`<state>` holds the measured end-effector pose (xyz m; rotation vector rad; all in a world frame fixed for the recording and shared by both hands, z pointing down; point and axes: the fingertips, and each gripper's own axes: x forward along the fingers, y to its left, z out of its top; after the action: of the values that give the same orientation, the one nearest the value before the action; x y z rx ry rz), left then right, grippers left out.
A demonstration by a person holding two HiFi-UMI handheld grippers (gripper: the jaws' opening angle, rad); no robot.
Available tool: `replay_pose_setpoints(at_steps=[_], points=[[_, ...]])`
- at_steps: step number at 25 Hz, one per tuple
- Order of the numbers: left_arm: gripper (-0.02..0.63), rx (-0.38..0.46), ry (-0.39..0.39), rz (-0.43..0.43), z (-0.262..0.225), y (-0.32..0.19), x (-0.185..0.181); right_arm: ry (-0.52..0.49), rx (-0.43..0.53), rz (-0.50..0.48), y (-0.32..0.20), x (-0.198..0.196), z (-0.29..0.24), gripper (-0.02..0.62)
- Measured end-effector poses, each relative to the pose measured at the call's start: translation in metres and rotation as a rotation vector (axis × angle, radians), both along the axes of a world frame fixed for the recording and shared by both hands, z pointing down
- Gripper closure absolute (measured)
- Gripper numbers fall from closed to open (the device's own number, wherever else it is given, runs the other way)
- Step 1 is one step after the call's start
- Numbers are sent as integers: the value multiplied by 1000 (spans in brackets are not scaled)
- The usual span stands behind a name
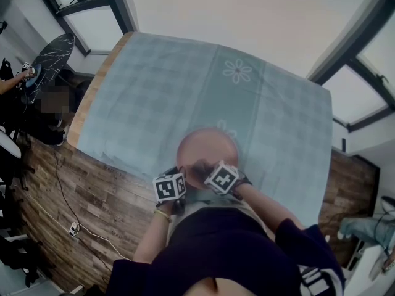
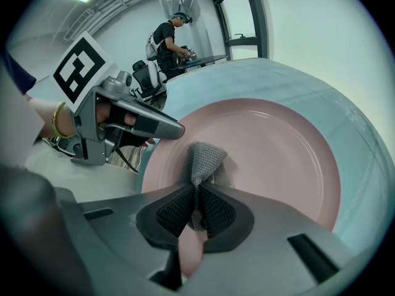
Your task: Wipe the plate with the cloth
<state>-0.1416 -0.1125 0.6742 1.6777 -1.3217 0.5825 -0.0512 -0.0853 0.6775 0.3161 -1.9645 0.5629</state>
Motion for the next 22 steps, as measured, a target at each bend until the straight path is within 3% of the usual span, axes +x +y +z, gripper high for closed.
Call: replay_pose_setpoints(at_steps=[9, 16, 22], points=[[528, -2, -1, 3, 0, 1, 0, -25, -22, 12, 5, 0, -6, 563], [528, 4, -2, 0, -1, 0, 1, -88, 61, 61, -21, -1, -32, 563], [528, 7, -2, 1, -2, 0, 1, -72, 109, 127, -53, 18, -41, 563]])
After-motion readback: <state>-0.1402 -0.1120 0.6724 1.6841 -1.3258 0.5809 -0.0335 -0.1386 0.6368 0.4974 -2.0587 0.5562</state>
